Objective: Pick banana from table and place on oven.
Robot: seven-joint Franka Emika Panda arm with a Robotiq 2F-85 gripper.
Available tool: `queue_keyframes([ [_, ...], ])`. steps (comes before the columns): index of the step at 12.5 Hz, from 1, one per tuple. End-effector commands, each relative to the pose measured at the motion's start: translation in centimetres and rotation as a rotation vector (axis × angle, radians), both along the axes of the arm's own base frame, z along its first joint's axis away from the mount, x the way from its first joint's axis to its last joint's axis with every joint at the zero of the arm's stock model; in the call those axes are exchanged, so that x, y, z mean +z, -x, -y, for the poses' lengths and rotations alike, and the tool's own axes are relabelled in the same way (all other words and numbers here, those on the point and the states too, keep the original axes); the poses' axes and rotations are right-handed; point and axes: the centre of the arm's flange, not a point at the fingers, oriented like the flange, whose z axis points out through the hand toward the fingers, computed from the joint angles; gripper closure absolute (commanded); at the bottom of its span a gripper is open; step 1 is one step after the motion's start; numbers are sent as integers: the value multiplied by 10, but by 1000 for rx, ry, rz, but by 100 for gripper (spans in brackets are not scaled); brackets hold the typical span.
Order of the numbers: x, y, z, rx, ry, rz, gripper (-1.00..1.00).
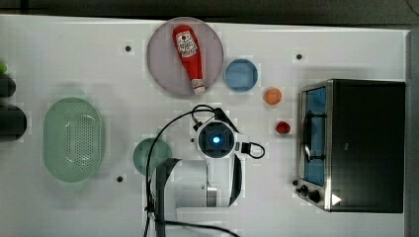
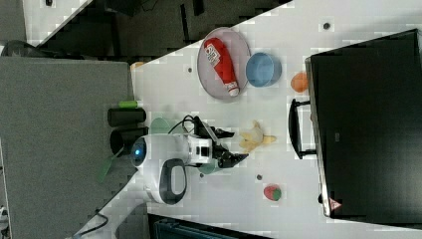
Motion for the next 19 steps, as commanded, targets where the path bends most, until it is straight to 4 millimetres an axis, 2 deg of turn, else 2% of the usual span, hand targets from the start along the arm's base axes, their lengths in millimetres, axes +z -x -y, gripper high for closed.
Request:
queue_keyframes([
  [1,-18,-2,0,-34,1,34,-100],
  [4,-46,2,-2,-33,-2,38,-100],
  [5,-50,2,-3,-30,-3,44,-93],
  [9,-49,-1,-4,-30,-4,54,6],
  [11,-48,-2,-6,-27,-6,59,45],
  [13,-38,-11,-8,-23,-8,85,45],
  [14,-23,-20,-8,-23,-9,121,46],
  [15,2,-32,-7,-30,-8,170,46],
  [17,66,-53,-4,-34,-6,224,46],
  [19,139,-62,-1,-39,0,195,45],
])
